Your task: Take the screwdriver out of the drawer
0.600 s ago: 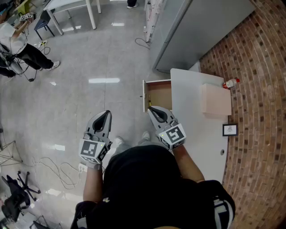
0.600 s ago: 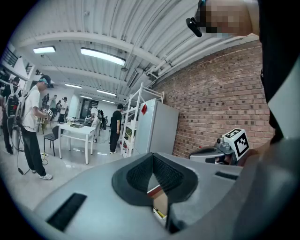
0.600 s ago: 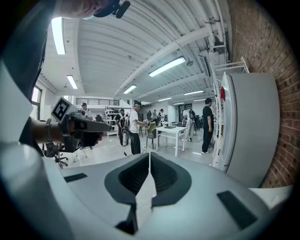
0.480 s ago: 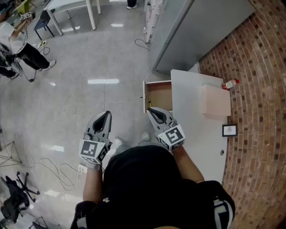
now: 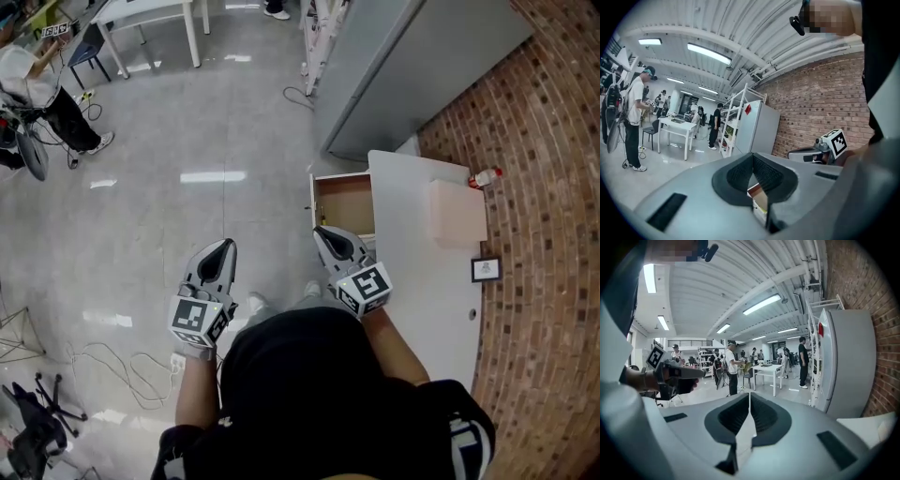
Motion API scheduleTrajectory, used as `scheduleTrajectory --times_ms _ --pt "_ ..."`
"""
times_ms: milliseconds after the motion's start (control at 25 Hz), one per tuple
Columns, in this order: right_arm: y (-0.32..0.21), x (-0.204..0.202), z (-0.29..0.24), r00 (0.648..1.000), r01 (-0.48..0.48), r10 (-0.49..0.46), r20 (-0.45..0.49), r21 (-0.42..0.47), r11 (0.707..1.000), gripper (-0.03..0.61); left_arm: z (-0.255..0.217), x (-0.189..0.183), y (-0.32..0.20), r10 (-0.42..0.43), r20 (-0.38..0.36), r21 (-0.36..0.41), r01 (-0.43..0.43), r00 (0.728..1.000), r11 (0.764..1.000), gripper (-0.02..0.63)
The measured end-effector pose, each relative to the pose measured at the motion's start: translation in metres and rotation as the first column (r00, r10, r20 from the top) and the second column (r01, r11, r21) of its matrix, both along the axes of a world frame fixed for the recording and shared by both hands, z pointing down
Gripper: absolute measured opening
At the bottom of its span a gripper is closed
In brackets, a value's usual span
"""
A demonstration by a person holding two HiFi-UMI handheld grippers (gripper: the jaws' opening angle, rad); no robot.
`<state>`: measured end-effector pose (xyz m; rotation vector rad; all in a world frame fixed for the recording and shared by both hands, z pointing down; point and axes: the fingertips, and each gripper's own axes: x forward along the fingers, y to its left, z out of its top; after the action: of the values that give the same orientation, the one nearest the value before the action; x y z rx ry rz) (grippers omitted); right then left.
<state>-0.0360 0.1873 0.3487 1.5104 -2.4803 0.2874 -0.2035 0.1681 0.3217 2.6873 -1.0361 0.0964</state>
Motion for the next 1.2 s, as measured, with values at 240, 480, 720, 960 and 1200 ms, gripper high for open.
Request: scheduleTrajectory --times_ms 240,480,720,960,1200 --pt "0.001 -0.014 0.005 0.999 -0.036 0.036 0.003 -0.017 0.999 0.019 0.018 -0.011 -0.002 0.041 0.014 -0.027 -0.040 0.999 0.999 0.003" --pt "-0.017 -0.008 0.017 0.999 -0.033 0.034 0.010 -0.041 0.999 0.020 0.024 -0.004 -0.019 0.031 0.013 -0.043 -0.031 0.999 0.999 0.003" --pt "-0.047 0.017 0.023 1.000 -0.020 0.022 0.022 -0.055 0.998 0.020 0.025 0.018 -0.046 0.019 0.048 -0.050 -0.017 0.999 0.999 0.003" --pt "-0.084 0.066 0.031 0.999 -0.021 0.024 0.039 -0.068 0.997 0.020 0.021 0.066 -0.085 0.018 0.074 -0.052 -0.014 0.997 0.999 0.003" --pt "-0.116 0.124 0.046 0.999 -0.015 0.020 0.050 -0.096 0.995 0.020 0.020 0.122 -0.118 0.017 0.105 -0.065 -0.010 0.994 0.998 0.003"
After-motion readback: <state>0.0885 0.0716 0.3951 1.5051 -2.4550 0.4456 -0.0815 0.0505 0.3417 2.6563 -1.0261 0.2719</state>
